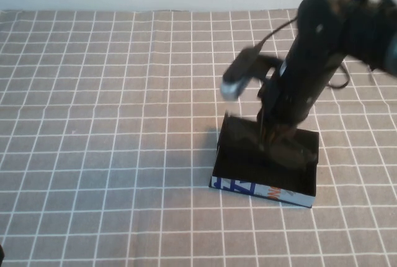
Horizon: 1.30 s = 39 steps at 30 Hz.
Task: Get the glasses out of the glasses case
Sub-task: Pick up the glasses from the glasses case, then place the glasses on the table
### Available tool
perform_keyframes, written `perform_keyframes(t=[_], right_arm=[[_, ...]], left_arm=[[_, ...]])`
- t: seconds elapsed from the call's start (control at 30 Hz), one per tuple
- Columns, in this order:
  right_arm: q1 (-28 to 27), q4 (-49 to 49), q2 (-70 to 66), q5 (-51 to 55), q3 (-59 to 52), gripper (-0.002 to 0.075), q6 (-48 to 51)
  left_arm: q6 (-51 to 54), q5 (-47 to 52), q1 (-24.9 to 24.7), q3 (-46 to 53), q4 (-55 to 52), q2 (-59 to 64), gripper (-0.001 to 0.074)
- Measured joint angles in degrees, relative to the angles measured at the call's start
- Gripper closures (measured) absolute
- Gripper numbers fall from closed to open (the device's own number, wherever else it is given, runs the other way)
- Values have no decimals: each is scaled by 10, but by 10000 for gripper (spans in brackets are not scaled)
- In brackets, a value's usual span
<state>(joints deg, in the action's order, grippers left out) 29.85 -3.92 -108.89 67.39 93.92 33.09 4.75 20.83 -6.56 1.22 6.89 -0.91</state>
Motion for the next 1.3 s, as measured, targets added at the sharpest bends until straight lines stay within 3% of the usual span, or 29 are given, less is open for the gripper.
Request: perform_keyframes(t=[0.17, 0.33, 0.6, 0.93, 1.3], right_arm=[[-34, -23, 69, 18, 6, 725, -125], [-109, -77, 145, 20, -13, 724, -209], [-185, -107, 291, -95, -221, 725, -250], [-197, -188, 328, -356, -523, 725, -252], [-197, -209, 277, -445, -557, 705, -252]], left_arm=[[0, 0, 0, 0, 0, 0, 740], [0, 0, 0, 0, 0, 0, 740], [0, 0, 0, 0, 0, 0, 740], [0, 0, 0, 0, 0, 0, 740], [0, 0, 0, 0, 0, 0, 740]])
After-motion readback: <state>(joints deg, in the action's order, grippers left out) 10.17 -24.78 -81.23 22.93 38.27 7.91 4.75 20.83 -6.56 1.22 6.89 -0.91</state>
